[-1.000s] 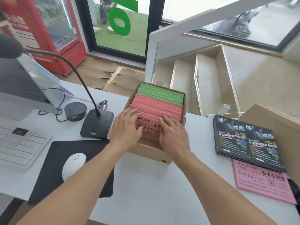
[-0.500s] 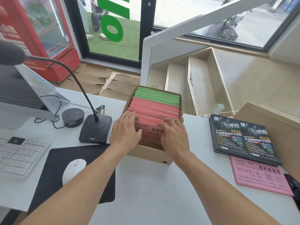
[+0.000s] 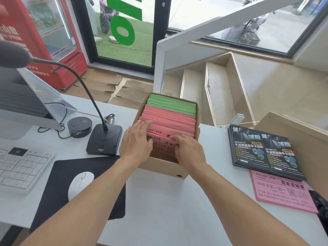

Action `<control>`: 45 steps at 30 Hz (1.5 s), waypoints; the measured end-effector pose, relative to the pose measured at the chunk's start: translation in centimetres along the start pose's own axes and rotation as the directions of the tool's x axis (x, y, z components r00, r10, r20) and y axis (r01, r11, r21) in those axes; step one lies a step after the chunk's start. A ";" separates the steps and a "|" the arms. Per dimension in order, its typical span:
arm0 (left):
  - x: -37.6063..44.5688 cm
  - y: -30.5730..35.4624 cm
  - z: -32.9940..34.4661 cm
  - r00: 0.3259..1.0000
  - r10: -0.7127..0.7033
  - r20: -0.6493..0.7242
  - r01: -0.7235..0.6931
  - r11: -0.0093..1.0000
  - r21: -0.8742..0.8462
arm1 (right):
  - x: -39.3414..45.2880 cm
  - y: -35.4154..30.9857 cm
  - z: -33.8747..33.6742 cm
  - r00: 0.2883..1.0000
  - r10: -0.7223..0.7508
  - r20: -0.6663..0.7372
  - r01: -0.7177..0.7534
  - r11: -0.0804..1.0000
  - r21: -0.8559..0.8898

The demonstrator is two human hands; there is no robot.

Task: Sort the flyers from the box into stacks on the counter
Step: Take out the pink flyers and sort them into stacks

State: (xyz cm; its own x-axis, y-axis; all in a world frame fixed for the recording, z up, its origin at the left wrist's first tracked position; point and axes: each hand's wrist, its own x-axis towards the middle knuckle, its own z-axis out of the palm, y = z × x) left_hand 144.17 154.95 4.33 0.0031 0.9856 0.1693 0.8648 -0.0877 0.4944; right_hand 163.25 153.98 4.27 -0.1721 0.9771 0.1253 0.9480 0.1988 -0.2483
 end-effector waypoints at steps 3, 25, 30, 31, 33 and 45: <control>0.3 -0.6 0.4 0.999 0.048 0.010 -0.048 0.997 0.054 | 0.0 0.1 -0.1 0.999 0.002 0.051 0.000 0.999 -0.035; -11.1 16.7 8.6 0.851 0.485 0.201 -0.324 0.786 -0.527 | -20.0 18.3 -12.1 0.992 0.119 0.035 -0.124 0.974 0.189; -13.3 19.3 12.8 0.832 0.471 0.291 -0.288 0.817 -0.499 | -24.0 22.1 -9.9 0.976 0.216 0.035 -0.218 0.958 0.184; -13.5 19.5 13.2 0.842 0.451 0.296 -0.266 0.824 -0.500 | -24.6 22.7 -9.4 0.969 0.241 0.058 -0.248 0.946 0.208; -13.6 19.8 13.6 0.869 0.380 0.317 -0.147 0.809 -0.569 | -25.8 23.7 -8.6 0.948 0.305 0.089 -0.318 0.904 0.287; -13.7 21.4 13.1 0.941 0.121 0.317 0.145 0.702 -0.698 | -25.8 25.5 -7.8 0.920 0.388 0.058 -0.356 0.764 0.538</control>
State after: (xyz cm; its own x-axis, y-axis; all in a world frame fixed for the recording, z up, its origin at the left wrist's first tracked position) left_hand 169.16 141.49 1.43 0.2670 0.9623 -0.0513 0.2571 -0.0198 0.9662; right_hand 193.97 133.29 2.23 0.1938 0.9804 -0.0368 0.6420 -0.1551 -0.7508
